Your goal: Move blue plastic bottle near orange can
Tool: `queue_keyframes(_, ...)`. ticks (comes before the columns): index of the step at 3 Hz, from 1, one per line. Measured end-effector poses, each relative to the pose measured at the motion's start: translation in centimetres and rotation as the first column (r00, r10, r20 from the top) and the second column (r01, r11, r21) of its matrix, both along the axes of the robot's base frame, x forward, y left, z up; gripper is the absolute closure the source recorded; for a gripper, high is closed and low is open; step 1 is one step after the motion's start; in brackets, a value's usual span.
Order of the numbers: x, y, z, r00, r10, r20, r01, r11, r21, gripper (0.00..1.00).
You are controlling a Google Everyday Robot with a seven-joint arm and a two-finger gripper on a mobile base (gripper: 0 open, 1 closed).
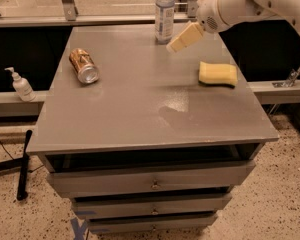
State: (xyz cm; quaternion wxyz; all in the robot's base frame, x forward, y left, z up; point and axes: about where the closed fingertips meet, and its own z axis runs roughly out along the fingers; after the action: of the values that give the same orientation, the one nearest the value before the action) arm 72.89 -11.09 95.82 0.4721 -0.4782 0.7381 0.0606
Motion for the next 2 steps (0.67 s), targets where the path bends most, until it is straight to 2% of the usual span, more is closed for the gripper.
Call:
queue_keyframes(1, 0.2, -0.2, -0.2, 0.9995, -0.028, 0.015, 0.028, 0.999, 0.034, 0.0)
queue_keyframes(2, 3.2, 0.2, -0.2, 0.9942, -0.075, 0.077, 0.064, 0.989, 0.134, 0.0)
